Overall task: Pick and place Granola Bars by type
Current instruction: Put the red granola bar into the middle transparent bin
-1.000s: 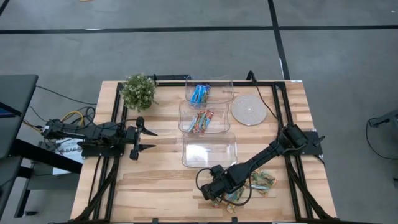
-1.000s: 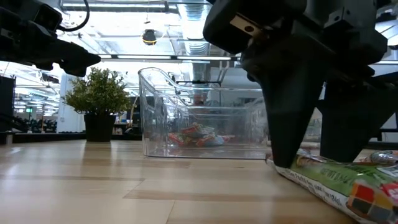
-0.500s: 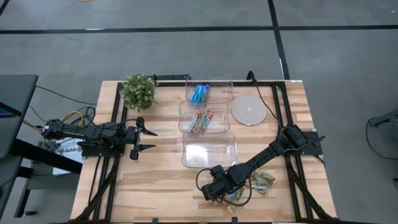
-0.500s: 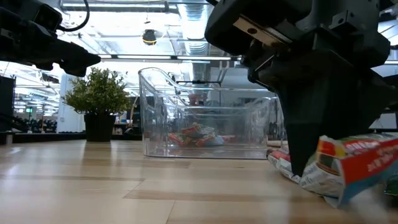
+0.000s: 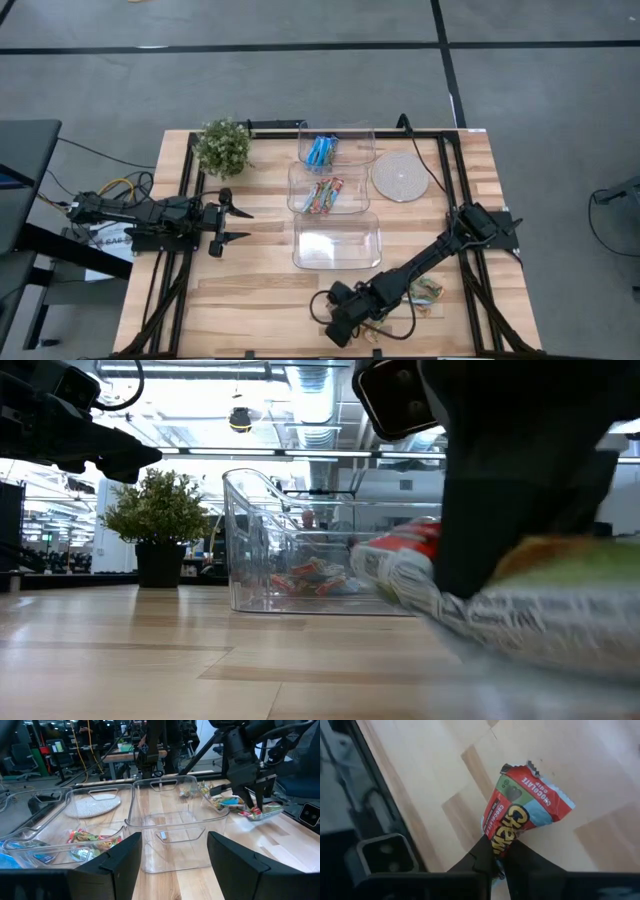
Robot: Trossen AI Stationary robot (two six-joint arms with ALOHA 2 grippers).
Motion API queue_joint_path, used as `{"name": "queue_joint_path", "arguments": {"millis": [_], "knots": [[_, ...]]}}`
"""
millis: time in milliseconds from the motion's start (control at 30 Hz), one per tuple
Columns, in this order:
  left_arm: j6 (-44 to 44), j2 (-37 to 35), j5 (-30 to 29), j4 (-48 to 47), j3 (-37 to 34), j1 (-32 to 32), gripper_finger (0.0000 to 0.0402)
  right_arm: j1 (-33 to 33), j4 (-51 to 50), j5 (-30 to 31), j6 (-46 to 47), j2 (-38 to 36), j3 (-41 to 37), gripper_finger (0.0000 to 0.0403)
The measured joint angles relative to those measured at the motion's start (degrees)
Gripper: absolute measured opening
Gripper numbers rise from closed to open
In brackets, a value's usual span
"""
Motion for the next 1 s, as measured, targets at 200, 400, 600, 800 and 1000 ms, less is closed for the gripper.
{"name": "queue_joint_path", "arguments": {"millis": [200,400,600,800,1000], "knots": [[0.00,-0.01,-0.02,0.00,0.00,-0.01,0.0219,-1.08,2.01,0.40,-12.58,0.00,0.00,0.0024],[0.00,0.00,-0.02,0.00,0.00,0.00,0.0219,-3.44,9.53,-0.77,-21.92,-0.02,0.00,0.0021],[0.00,0.00,0.00,0.00,0.00,0.00,0.0219,-6.59,18.40,-3.90,-28.17,-0.04,0.51,0.0023],[0.00,0.00,-0.02,0.00,-0.01,0.00,0.0219,-8.82,19.02,-5.19,-38.37,-0.11,6.02,0.0026],[0.00,0.00,-0.02,0.00,-0.02,-0.01,0.0219,-10.65,18.19,-5.22,-43.84,-0.13,13.41,0.0026]]}}
